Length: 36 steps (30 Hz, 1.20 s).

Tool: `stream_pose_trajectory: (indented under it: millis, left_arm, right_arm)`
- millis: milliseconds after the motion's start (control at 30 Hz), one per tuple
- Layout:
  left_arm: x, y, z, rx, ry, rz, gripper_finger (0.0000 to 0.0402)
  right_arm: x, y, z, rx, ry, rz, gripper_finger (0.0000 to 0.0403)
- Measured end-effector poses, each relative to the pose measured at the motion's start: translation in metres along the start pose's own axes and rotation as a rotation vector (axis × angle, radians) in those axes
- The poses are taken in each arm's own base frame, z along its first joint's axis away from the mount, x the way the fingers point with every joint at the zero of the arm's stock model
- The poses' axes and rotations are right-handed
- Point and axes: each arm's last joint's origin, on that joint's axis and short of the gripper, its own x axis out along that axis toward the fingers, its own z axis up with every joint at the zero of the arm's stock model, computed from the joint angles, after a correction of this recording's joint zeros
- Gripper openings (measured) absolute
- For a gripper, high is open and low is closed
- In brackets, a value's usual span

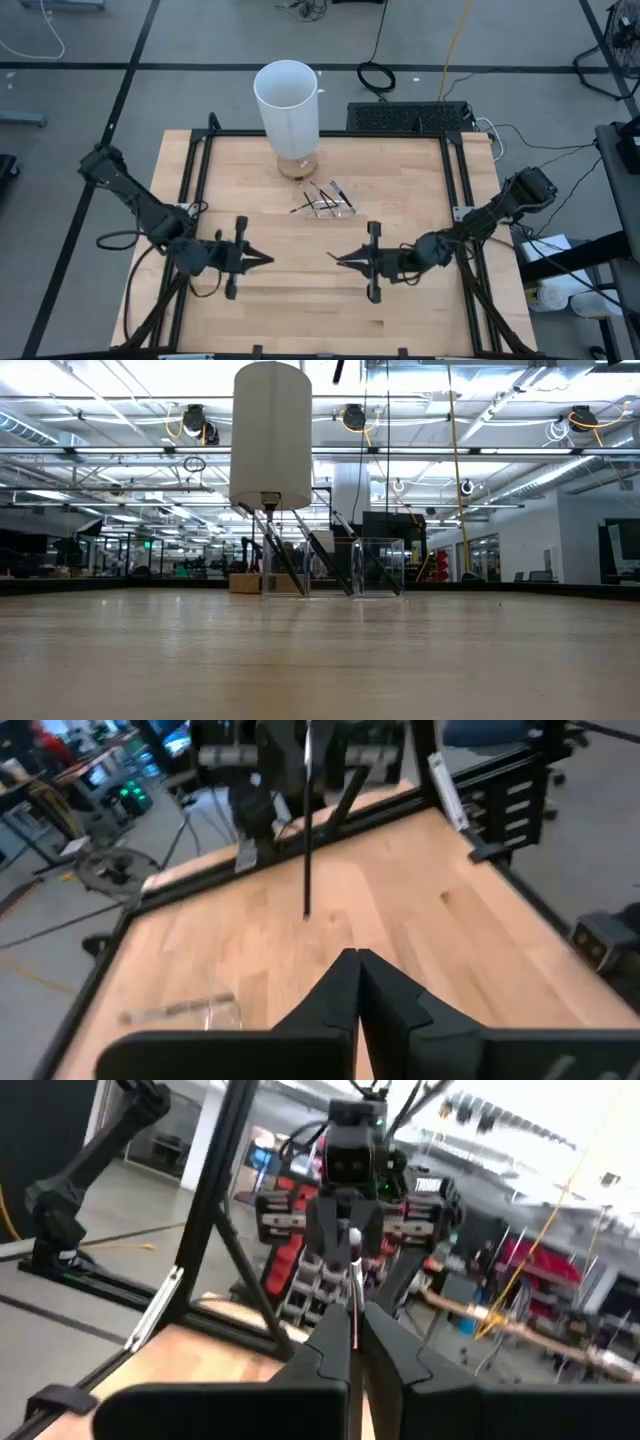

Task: Pick & Place Makeup Supplies
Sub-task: Put the makeup brush into the transparent organizer

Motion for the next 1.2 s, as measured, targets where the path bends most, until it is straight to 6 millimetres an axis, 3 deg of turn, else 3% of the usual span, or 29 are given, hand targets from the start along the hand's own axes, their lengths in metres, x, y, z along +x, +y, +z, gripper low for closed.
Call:
stream_pose_trajectory:
  millis: [200,333,433,533,700,867,1100,1200]
  left_arm:
    - [0.006,-0.011,-0.075,-0.087,-0.057,0.034,0.0007]
    - [0.009,-0.015,-0.114,-0.181,-0.165,0.061,0.0011]
    - [0.009,-0.018,-0.148,-0.189,-0.155,0.075,0.0004]
    - [0.006,-0.016,-0.167,-0.198,-0.155,0.090,0.0010]
    - [0.005,-0.014,-0.174,-0.123,-0.160,0.114,0.0007]
    - [0.004,-0.014,-0.173,-0.021,-0.167,0.125,0.0013]
    - [0.004,-0.005,-0.162,0.087,-0.247,0.190,0.0007]
    - [0.006,-0.002,-0.161,0.084,-0.262,0.180,0.0006]
  right_arm:
    - [0.010,-0.023,-0.016,0.082,0.081,-0.068,0.0000]
    - [0.017,-0.046,-0.029,0.130,0.127,-0.116,0.0000]
    - [0.021,-0.066,-0.041,0.145,0.181,-0.186,0.0000]
    - [0.024,-0.089,-0.053,0.151,0.234,-0.258,0.0000]
    - [0.023,-0.124,-0.071,0.187,0.307,-0.347,0.0000]
    - [0.022,-0.146,-0.079,0.252,0.307,-0.349,0.0000]
    - [0.021,-0.146,-0.083,0.272,0.345,-0.356,0.0000]
    - [0.023,-0.139,-0.096,0.271,0.412,-0.341,0.0000]
